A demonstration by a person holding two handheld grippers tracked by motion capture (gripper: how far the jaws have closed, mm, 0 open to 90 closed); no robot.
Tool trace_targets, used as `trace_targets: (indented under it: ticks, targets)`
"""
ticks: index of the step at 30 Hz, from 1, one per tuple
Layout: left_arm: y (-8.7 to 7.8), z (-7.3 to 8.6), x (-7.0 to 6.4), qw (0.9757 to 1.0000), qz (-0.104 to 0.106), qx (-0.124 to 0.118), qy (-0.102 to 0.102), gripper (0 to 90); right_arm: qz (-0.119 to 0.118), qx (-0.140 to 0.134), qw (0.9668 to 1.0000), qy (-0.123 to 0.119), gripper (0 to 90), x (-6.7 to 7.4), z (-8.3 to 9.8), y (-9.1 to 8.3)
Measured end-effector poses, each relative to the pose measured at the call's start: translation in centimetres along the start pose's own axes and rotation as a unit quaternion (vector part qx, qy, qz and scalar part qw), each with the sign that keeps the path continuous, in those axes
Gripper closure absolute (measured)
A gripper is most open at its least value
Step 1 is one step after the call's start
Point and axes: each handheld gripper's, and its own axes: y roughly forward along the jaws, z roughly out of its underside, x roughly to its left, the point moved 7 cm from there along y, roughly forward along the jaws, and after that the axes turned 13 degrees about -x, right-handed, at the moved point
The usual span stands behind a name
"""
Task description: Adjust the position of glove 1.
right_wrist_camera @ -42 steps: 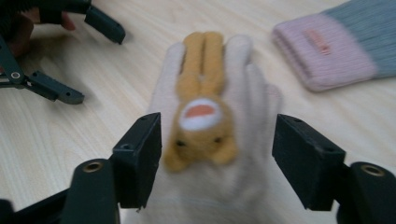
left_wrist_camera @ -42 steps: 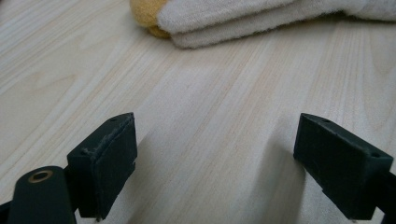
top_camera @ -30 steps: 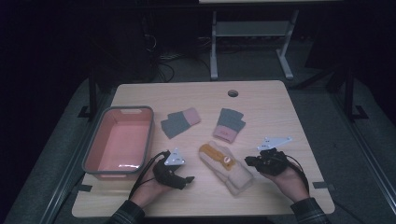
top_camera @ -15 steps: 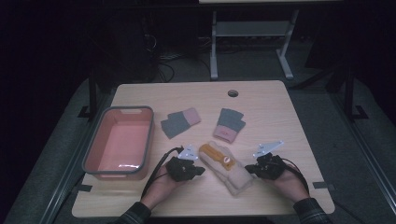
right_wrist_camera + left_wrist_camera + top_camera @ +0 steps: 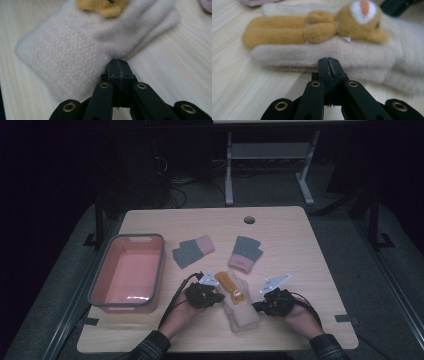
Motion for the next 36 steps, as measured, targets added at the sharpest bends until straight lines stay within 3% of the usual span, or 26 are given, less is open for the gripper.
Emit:
trace_targets:
  ticks: [9,10,15,17,25,26,29,33,36]
  targets:
    - [-0.6,0.1,1.3,0.9999,-0.013,0.001,-0.009,88.9,-0.027,-0.002,0.9994,-0.022,90.0,1.9,-1.0,1.8]
    - [-0.7,0.1,1.4,0.9999,-0.014,0.004,-0.007,88.9,-0.028,-0.002,0.9991,-0.033,90.0,2.0,-1.2,2.0]
    - [-0.8,0.1,2.1,0.9997,-0.017,0.003,-0.018,89.0,-0.041,-0.01,0.9984,-0.037,90.0,3.2,-2.1,3.1]
    - [-0.8,-0.1,2.3,0.9996,-0.019,-0.002,-0.021,89.0,-0.043,-0.01,0.9978,-0.048,90.0,3.5,-2.4,3.5]
    - [-0.6,-0.2,3.4,0.9995,-0.019,0.003,-0.027,89.1,-0.069,-0.018,0.9958,-0.056,90.0,5.5,-3.9,5.7]
    - [-0.5,-0.3,3.4,0.9993,-0.021,-0.002,-0.03,89.1,-0.072,-0.019,0.9949,-0.068,90.0,5.5,-4.0,5.9]
    - [-0.5,-0.3,3.5,0.9993,-0.02,-0.003,-0.031,89.1,-0.077,-0.024,0.9949,-0.06,90.0,6.2,-4.5,6.4]
    - [-0.8,-0.5,3.5,0.9994,-0.024,-0.004,-0.026,87.2,-0.082,-0.025,0.9927,-0.085,90.0,6.5,-4.7,7.0]
    - [-1.7,-0.9,3.8,0.9991,-0.032,-0.011,-0.026,80.9,-0.081,-0.027,0.994,-0.069,89.5,6.4,-4.6,6.4]
